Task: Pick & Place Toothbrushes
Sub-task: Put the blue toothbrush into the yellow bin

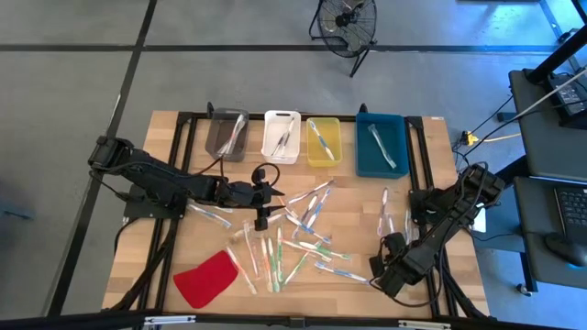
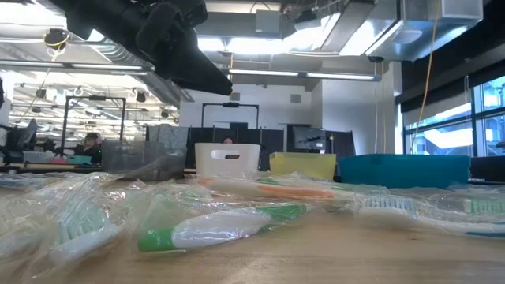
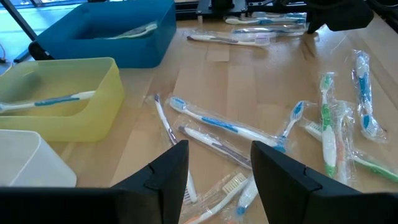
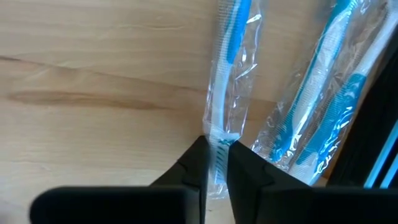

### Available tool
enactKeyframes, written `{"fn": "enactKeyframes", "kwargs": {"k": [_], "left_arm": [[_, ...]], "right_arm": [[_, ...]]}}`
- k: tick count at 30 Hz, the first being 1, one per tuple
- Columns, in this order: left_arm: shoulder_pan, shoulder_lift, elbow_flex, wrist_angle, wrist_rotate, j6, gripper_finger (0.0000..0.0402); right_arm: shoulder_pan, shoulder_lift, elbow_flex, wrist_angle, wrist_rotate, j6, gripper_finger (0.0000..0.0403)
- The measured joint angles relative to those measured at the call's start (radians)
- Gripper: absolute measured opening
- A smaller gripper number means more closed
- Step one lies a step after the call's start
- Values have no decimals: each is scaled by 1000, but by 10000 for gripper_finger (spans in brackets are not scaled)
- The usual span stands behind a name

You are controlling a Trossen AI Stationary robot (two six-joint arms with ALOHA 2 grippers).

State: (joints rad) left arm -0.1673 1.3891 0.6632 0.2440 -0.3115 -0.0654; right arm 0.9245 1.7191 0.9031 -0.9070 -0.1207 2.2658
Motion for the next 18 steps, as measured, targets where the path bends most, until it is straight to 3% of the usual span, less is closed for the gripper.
{"fn": "enactKeyframes", "kwargs": {"k": [18], "left_arm": [[0,0,0,-9,-8,-18,168]], "right_arm": [[-1,-91,-1,43,35,-3,34]]}}
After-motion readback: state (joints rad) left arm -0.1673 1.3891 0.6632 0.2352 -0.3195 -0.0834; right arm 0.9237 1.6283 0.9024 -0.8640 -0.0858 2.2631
